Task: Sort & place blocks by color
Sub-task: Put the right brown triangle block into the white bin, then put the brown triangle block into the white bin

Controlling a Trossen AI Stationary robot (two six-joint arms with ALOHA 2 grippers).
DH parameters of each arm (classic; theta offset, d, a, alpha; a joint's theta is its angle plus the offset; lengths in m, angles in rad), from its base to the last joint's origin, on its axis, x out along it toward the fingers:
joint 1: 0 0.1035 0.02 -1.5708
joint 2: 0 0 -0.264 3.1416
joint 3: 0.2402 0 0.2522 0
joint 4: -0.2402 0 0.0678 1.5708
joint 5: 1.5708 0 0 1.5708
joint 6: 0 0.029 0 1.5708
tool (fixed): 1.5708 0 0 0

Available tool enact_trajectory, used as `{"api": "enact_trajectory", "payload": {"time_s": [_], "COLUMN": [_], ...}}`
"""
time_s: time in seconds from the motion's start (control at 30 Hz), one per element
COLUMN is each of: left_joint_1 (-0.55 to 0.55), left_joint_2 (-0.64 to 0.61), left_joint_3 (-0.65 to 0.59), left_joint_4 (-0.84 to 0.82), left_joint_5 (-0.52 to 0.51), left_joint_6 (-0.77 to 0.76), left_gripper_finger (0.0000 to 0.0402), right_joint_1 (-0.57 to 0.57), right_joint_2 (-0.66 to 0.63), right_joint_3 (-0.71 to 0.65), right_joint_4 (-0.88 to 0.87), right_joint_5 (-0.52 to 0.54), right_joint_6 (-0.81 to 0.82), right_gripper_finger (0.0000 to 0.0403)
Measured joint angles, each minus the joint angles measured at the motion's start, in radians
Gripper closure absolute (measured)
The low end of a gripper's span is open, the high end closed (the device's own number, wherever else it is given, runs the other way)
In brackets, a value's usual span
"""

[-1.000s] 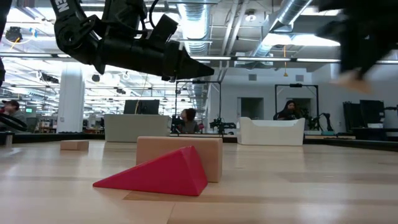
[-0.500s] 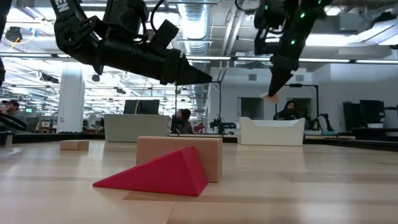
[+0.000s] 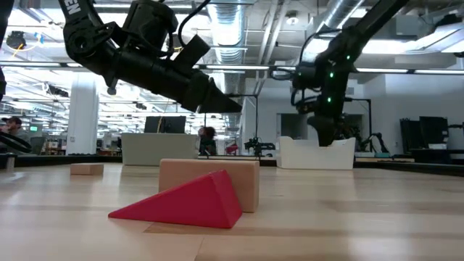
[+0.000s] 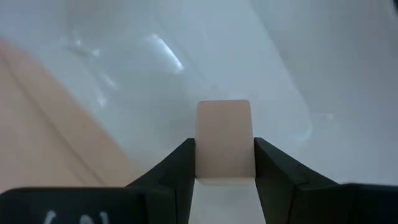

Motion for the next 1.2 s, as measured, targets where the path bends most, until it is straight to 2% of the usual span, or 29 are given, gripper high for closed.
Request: {"api": "enact_trajectory", "payload": {"time_s": [0.2,0.47,0.87,1.2], "left_joint_1": [0.0,0.0,0.0,-0.002], "left_joint_2": [0.0,0.0,0.0,0.0], "left_joint_3": [0.0,0.0,0.0,0.0], "left_joint_4": [-0.017,-0.026,-0.079,-0.139], "left_joint_5": [-0.001,-0.062,-0.063,-0.096], "left_joint_6": [-0.001,0.003,-0.004,-0.093], "left_gripper_finger": [0.0148,0.0148,0.0148,0.0148], "right_joint_1": [-0.008,-0.011,-0.02,0.004], "right_joint_2": [0.055,0.067,0.066,0.065], "right_joint_3": [0.0,0.0,0.0,0.001], "right_joint_4": [0.064,0.121,0.113,0.116], "right_joint_5": [-0.004,-0.014,-0.025,-0.022], "right_joint_6": [-0.017,0.021,0.063,0.084], "right_gripper_finger": [0.0243,0.0231,0.0165,0.0173]}}
